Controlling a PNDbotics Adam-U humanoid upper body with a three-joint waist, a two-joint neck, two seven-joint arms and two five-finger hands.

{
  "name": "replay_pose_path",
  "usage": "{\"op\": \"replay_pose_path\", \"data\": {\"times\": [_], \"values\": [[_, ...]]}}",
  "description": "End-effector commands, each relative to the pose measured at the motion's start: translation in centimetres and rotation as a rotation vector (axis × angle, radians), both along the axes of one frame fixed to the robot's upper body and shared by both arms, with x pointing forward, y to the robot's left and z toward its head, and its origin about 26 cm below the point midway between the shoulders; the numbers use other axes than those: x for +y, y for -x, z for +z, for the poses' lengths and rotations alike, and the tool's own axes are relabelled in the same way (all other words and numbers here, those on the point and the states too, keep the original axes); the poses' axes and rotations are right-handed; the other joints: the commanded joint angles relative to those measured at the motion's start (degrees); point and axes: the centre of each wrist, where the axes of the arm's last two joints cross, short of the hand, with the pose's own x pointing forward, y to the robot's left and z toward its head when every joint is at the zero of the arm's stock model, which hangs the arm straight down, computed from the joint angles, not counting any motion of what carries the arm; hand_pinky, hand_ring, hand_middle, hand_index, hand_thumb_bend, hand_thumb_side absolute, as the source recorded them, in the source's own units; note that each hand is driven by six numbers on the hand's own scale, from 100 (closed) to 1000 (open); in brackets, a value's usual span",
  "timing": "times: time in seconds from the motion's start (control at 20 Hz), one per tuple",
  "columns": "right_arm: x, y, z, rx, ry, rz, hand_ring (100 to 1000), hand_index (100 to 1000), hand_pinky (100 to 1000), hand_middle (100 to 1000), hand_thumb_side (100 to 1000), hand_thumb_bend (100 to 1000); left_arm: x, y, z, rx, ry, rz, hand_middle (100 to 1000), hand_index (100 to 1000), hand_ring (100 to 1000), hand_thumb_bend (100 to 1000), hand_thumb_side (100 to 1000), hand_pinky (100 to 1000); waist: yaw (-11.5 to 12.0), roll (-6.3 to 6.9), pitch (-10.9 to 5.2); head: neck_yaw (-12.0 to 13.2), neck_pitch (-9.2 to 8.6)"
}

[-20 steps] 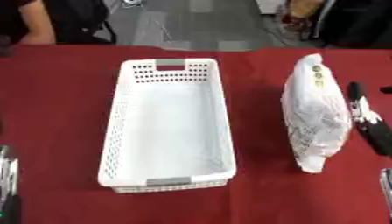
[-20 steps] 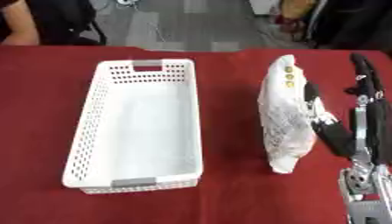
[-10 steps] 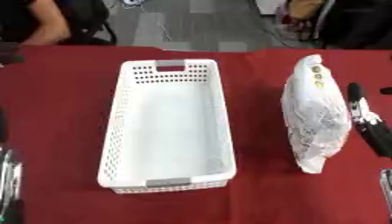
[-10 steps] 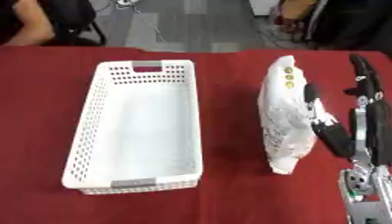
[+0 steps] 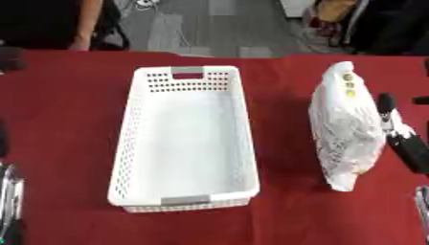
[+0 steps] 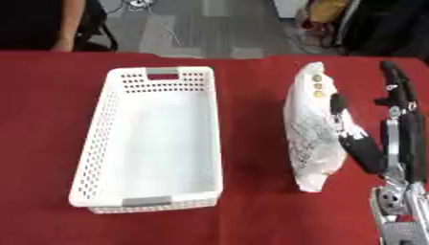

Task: Pick up objects on the table and place them in the box.

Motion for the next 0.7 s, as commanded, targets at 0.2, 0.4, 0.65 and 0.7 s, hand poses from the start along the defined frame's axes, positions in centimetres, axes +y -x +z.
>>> {"op": "replay_pose_path", "data": {"times": [0.2,0.4,0.65,0.7], "values": [[1.0,-0.1,-0.5,0.055,0.048,0.105,939,1000,675,949,891,494,0.2,0.1,1.0,-0.027,-0.023,0.007,731,770,604,100,1000,610,0.14,0.03,-0.6,-0.24,-0.67],[0.9,-0.5,-1.8,0.136,0.078,0.115,933,1000,681,950,870,512,0.2,0.1,1.0,-0.026,-0.023,0.005,732,771,605,100,1000,610,0.12,0.1,-0.58,-0.34,-0.69],[-0.1,-1.1,-3.1,0.223,0.114,0.064,932,1000,694,957,853,531,0.1,0.1,1.0,-0.026,-0.023,0.004,732,771,605,100,1000,610,0.07,0.18,-0.56,-0.34,-0.71],[-0.3,-1.2,-3.2,0.231,0.119,0.054,932,1000,694,957,853,531,0.2,0.1,1.0,-0.026,-0.023,0.004,732,771,605,100,1000,610,0.06,0.19,-0.56,-0.35,-0.71]]}}
